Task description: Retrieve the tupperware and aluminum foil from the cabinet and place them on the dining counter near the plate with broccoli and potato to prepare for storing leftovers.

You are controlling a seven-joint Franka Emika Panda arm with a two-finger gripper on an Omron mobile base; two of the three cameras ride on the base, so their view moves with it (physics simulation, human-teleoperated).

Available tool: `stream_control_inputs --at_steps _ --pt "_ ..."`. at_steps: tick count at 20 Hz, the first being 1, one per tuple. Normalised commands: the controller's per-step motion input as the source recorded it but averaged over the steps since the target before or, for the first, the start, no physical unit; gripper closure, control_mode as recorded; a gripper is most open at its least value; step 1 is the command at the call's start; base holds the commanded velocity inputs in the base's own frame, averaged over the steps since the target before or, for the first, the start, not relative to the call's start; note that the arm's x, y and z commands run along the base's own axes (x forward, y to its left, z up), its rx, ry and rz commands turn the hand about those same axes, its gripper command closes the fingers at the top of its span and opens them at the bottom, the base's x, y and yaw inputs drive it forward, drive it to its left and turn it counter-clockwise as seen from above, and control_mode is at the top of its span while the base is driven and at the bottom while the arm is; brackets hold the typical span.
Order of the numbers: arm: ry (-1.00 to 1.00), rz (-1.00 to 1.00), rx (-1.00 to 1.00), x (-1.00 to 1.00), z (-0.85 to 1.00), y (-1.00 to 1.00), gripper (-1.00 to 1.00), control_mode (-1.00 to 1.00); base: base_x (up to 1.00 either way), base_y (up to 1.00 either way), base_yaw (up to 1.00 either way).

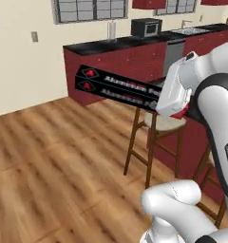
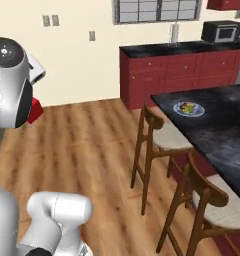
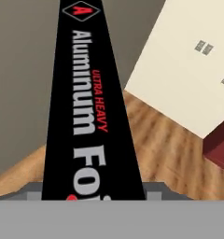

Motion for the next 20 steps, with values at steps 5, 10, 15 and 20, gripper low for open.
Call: stream_control_inputs --at_steps 5,10,15,20 --pt "0.00 0.00 0.00 0.00 0.00 0.00 1.00 1.00 0.48 0.55 -0.77" --pt "0.00 0.00 0.00 0.00 0.00 0.00 1.00 1.00 0.57 0.60 -0.74" --pt "0.00 0.00 0.00 0.00 0.00 0.00 1.00 1.00 0.94 0.91 -0.56" --pt "0.00 0.00 0.00 0.00 0.00 0.00 1.00 1.00 1.00 1.00 -0.49"
